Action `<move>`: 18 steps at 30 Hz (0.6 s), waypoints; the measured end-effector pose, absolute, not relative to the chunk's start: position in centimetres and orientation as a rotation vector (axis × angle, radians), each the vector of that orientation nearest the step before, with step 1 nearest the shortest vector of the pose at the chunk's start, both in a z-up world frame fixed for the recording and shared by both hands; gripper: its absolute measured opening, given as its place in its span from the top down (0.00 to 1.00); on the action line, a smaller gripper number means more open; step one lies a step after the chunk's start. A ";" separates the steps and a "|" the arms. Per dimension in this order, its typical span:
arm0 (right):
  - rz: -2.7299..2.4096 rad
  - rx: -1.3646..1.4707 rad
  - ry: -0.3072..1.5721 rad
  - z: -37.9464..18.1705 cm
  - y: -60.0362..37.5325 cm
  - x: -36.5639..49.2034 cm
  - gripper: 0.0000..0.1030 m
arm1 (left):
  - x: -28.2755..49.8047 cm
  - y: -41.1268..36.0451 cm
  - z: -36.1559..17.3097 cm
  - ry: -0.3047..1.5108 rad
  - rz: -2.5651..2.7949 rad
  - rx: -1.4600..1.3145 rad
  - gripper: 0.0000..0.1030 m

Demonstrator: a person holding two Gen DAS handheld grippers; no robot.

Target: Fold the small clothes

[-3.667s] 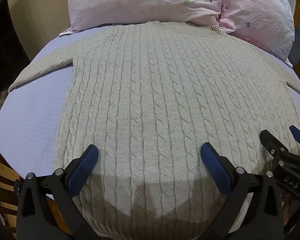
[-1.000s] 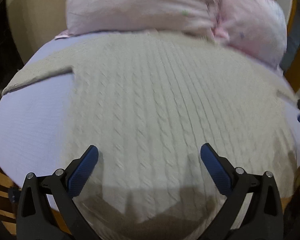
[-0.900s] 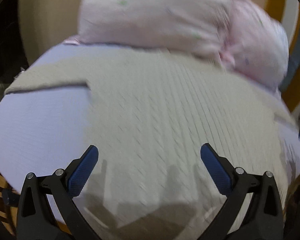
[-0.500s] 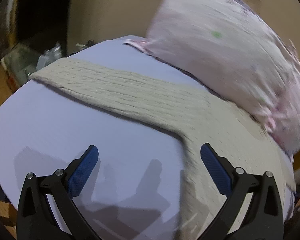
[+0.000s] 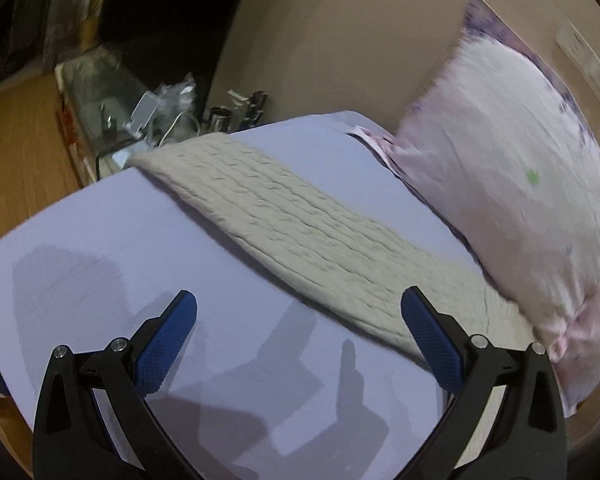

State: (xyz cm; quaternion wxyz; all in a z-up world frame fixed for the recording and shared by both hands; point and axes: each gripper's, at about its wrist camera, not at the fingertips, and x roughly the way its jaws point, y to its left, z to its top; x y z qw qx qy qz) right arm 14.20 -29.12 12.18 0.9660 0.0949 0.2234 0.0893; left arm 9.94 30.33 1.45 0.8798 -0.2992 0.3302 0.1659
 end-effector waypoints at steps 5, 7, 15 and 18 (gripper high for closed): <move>0.500 -0.038 0.762 5.5 -13.9 15.3 0.71 | 9.5 33.1 0.7 0.636 0.368 -0.779 0.01; 0.493 -0.047 0.745 5.3 -13.4 14.6 0.47 | 9.8 33.6 0.8 0.640 0.371 -0.793 0.02; 0.320 0.147 0.619 8.3 -23.6 12.7 0.21 | 12.5 38.9 0.6 0.647 0.406 -0.892 0.26; 0.286 0.192 0.619 7.3 -25.6 12.8 0.20 | 13.5 40.7 0.2 0.677 0.467 -0.892 0.66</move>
